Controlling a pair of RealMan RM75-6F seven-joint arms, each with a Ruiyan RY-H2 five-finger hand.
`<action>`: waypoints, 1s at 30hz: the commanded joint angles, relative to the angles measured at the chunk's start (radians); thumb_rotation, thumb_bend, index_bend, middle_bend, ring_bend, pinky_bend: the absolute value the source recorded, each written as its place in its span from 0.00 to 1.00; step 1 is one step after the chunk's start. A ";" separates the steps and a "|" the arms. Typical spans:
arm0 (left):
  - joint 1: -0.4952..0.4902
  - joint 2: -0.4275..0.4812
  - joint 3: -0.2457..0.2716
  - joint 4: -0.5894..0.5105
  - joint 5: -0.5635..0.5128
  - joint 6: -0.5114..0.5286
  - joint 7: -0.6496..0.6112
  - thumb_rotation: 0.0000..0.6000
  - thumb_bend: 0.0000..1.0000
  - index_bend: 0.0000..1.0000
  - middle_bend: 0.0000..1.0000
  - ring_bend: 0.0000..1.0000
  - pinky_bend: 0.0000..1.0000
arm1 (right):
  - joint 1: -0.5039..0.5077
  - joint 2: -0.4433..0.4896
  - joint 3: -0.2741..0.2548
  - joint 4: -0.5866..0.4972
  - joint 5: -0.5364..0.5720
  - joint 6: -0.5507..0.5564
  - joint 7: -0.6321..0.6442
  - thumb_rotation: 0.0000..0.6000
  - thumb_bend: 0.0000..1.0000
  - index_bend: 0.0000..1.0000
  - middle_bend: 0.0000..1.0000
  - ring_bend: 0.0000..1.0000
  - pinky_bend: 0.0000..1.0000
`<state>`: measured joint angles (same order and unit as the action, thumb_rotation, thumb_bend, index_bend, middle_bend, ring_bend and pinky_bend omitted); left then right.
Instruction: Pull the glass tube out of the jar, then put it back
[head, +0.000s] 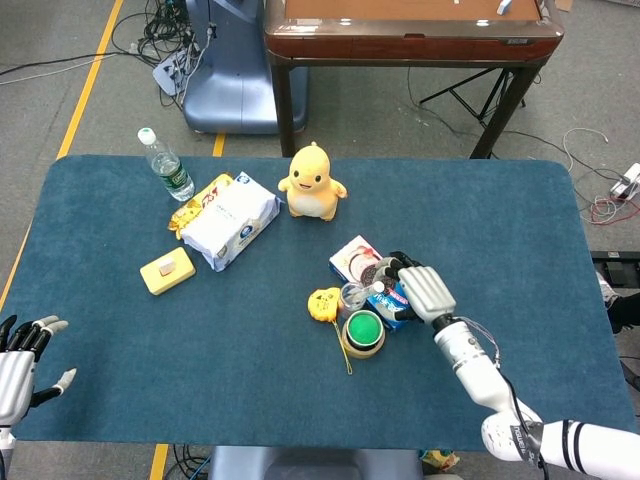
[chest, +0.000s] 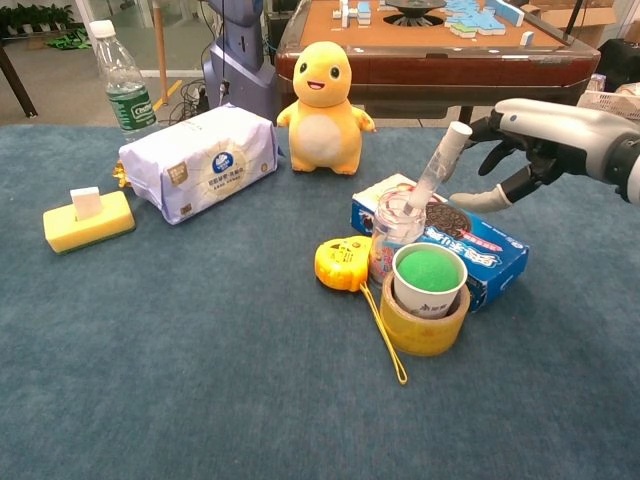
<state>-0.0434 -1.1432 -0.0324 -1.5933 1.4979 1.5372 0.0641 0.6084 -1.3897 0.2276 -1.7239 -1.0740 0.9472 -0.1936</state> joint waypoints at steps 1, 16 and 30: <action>0.000 0.000 -0.001 0.000 0.000 0.000 0.000 1.00 0.24 0.25 0.20 0.16 0.02 | 0.011 -0.014 0.001 0.012 0.002 -0.001 0.001 1.00 0.39 0.43 0.26 0.11 0.22; 0.008 -0.001 -0.002 0.011 -0.004 0.005 -0.013 1.00 0.24 0.25 0.20 0.16 0.02 | 0.049 -0.070 -0.004 0.067 0.018 -0.009 0.018 1.00 0.44 0.45 0.28 0.12 0.22; 0.011 -0.003 -0.003 0.023 -0.010 0.002 -0.023 1.00 0.24 0.25 0.20 0.16 0.02 | 0.068 -0.094 -0.013 0.092 0.027 -0.012 0.021 1.00 0.47 0.49 0.29 0.14 0.22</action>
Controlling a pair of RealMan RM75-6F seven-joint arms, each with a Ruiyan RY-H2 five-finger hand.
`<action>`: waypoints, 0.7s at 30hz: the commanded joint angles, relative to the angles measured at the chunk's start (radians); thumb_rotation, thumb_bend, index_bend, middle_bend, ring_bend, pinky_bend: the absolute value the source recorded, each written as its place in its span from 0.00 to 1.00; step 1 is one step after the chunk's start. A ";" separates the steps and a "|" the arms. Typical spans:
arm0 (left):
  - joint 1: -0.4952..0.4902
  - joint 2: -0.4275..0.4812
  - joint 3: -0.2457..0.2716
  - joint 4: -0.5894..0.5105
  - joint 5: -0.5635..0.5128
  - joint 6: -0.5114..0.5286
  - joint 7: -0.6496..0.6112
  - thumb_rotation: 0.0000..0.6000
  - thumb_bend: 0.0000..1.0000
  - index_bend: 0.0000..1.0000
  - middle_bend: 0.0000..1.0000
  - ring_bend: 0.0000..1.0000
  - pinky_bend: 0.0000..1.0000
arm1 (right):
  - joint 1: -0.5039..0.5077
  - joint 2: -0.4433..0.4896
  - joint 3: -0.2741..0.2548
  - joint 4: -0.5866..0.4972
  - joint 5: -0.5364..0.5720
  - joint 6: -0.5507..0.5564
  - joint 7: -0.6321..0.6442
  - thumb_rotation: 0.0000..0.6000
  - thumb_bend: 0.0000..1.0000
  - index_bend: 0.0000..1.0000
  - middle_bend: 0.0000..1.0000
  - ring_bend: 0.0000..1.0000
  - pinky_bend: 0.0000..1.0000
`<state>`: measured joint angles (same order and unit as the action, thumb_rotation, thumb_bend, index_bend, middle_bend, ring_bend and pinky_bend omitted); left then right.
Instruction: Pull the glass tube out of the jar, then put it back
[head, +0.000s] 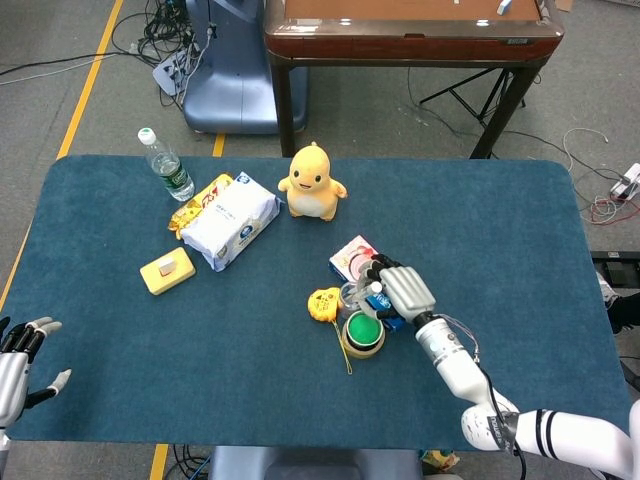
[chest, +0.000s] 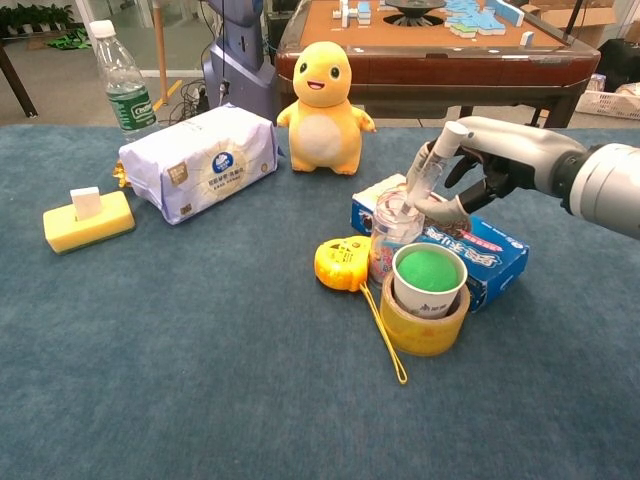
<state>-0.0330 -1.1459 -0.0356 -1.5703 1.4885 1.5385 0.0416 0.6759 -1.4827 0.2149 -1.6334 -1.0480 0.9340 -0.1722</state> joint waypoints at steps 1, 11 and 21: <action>0.001 0.000 0.000 0.001 0.000 0.001 -0.002 1.00 0.24 0.25 0.20 0.16 0.02 | 0.001 -0.001 -0.001 0.001 0.003 0.003 -0.001 1.00 0.47 0.49 0.29 0.14 0.22; -0.001 -0.004 -0.003 0.004 0.000 -0.002 -0.002 1.00 0.24 0.25 0.20 0.16 0.02 | -0.020 0.006 0.023 -0.017 -0.029 0.062 0.058 1.00 0.61 0.57 0.34 0.19 0.22; -0.009 -0.003 -0.006 -0.003 0.005 -0.007 0.006 1.00 0.24 0.25 0.20 0.16 0.02 | -0.083 0.147 0.076 -0.175 -0.067 0.126 0.185 1.00 0.62 0.61 0.38 0.24 0.22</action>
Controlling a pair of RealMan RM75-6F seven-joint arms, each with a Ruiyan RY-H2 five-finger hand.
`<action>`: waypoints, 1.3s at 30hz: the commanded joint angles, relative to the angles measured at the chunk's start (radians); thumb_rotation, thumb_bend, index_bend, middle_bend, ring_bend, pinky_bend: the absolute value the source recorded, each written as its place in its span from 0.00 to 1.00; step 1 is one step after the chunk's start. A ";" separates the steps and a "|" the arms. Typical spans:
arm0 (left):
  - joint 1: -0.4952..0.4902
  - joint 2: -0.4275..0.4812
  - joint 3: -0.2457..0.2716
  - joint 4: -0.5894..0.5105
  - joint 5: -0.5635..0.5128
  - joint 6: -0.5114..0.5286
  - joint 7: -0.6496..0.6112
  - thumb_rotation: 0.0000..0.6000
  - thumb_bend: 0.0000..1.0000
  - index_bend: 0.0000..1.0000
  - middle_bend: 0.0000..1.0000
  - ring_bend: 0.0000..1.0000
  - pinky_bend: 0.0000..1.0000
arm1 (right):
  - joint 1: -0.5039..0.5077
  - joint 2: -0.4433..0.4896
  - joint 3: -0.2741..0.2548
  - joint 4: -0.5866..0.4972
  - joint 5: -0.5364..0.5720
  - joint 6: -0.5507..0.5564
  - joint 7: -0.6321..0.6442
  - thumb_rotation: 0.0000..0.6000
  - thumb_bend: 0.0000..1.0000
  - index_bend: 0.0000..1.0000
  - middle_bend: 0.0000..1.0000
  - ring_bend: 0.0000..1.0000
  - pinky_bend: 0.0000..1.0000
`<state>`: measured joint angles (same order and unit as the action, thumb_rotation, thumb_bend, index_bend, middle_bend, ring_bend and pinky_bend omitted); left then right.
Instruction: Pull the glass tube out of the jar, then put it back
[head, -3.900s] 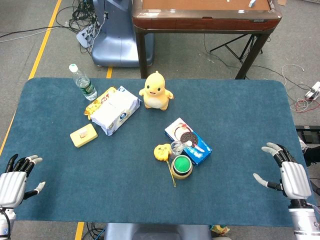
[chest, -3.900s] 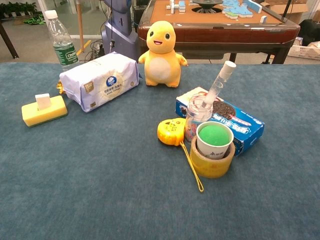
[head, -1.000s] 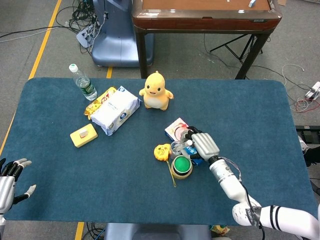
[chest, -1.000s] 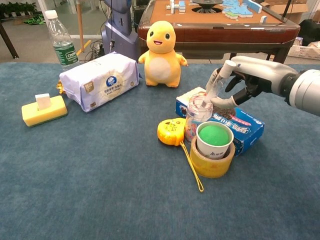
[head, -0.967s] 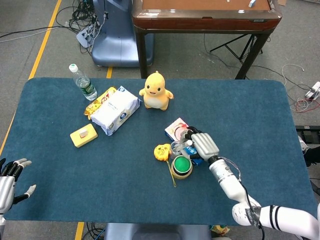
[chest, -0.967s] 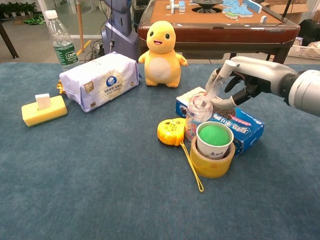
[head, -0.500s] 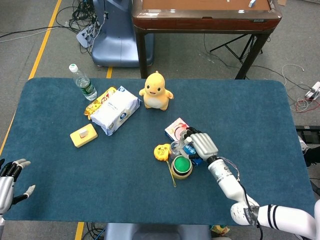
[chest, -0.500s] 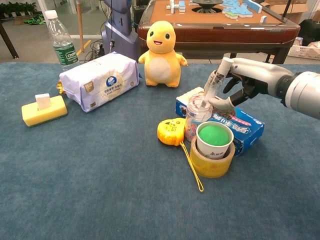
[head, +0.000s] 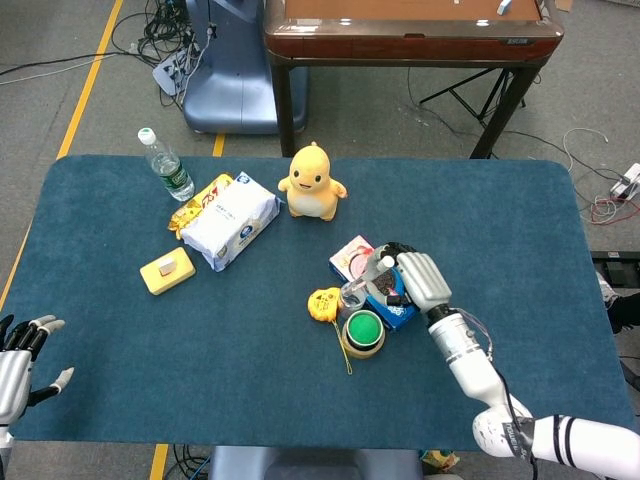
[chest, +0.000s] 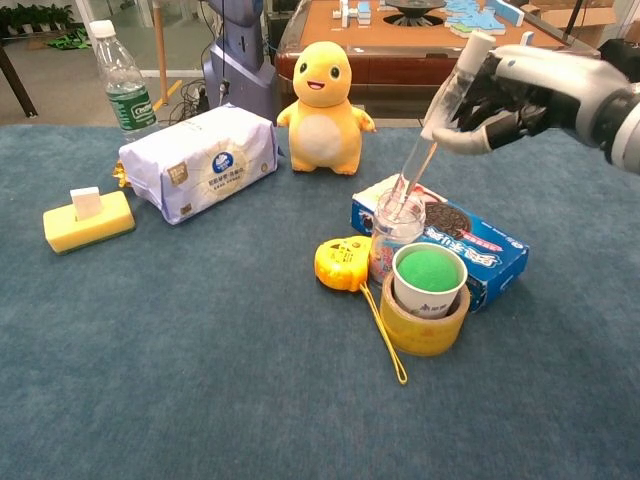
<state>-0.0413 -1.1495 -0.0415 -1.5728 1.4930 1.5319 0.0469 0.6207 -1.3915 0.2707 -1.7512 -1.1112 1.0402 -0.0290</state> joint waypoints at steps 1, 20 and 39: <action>-0.002 0.000 -0.001 -0.002 0.001 -0.002 0.002 1.00 0.24 0.25 0.20 0.16 0.02 | -0.039 0.082 0.027 -0.083 0.002 0.024 0.061 1.00 0.62 0.61 0.39 0.25 0.22; -0.017 -0.003 0.001 -0.030 0.011 -0.015 0.034 1.00 0.24 0.25 0.20 0.16 0.02 | -0.124 0.193 -0.021 -0.096 0.019 0.183 -0.180 1.00 0.62 0.64 0.45 0.30 0.22; -0.015 -0.002 0.003 -0.032 0.008 -0.014 0.035 1.00 0.24 0.25 0.20 0.16 0.02 | -0.164 0.178 -0.049 -0.023 -0.013 0.164 -0.088 1.00 0.62 0.64 0.46 0.31 0.22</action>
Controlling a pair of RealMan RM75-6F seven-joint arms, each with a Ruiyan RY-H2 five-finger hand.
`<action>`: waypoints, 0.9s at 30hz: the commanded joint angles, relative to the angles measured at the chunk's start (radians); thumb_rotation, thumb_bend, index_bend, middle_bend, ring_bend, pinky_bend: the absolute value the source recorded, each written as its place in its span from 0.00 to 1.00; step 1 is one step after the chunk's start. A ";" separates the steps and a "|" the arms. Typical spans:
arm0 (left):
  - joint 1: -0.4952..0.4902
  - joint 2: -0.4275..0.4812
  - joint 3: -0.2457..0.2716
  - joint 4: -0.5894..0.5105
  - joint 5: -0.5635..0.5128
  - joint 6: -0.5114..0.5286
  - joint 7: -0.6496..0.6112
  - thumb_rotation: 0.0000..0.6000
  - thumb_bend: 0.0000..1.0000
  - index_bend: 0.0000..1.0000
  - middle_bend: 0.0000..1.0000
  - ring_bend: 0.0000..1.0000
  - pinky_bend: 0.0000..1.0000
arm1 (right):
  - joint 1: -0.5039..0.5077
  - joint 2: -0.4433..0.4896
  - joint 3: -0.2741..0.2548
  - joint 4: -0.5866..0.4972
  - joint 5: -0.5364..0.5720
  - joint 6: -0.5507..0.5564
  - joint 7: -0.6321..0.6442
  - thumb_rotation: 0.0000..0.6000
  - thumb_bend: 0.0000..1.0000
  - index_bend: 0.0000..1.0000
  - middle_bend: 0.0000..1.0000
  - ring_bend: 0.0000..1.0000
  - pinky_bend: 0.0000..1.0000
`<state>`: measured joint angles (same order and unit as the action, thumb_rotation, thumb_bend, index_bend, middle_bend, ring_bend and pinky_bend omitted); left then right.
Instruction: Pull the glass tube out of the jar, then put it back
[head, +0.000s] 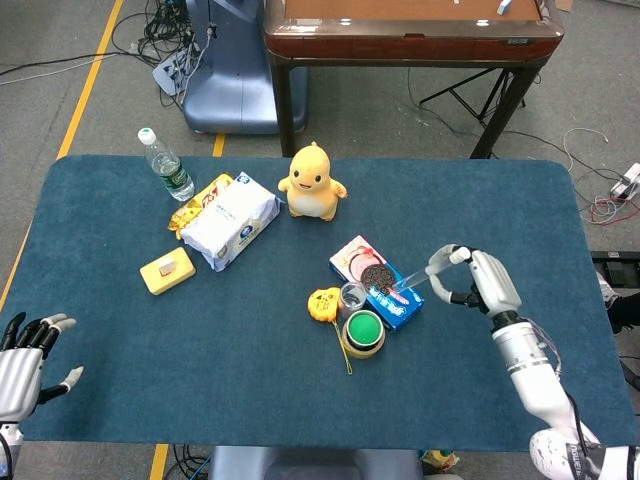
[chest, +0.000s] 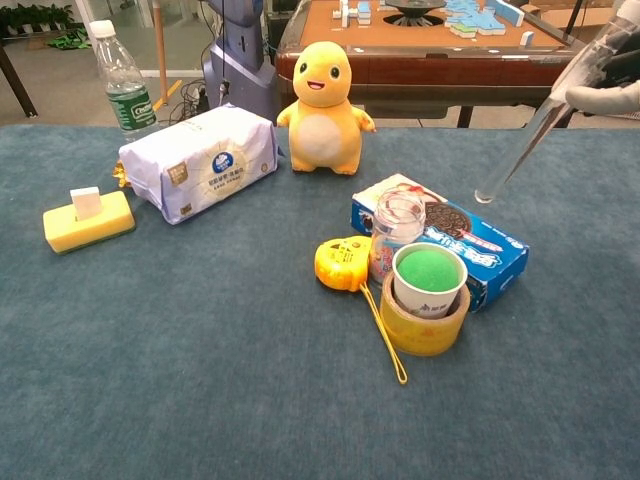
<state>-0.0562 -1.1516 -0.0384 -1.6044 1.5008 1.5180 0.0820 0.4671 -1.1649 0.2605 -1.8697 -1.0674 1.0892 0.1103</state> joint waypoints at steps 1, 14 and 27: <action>0.000 0.000 0.000 0.000 0.000 0.000 0.000 1.00 0.24 0.25 0.20 0.16 0.02 | -0.011 -0.062 -0.044 0.112 -0.065 0.137 -0.263 1.00 0.62 0.64 0.46 0.31 0.22; -0.001 0.003 0.001 -0.004 0.000 -0.002 0.001 1.00 0.24 0.25 0.20 0.16 0.02 | -0.042 -0.011 0.008 -0.017 0.017 -0.009 0.060 1.00 0.62 0.64 0.46 0.31 0.22; -0.003 0.003 0.001 -0.007 -0.003 -0.005 0.011 1.00 0.24 0.25 0.20 0.16 0.02 | -0.046 -0.111 -0.044 0.171 -0.112 0.176 -0.223 1.00 0.62 0.64 0.46 0.31 0.23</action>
<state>-0.0593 -1.1490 -0.0371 -1.6118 1.4983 1.5128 0.0925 0.4271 -1.2246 0.2371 -1.7690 -1.1278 1.1803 0.0226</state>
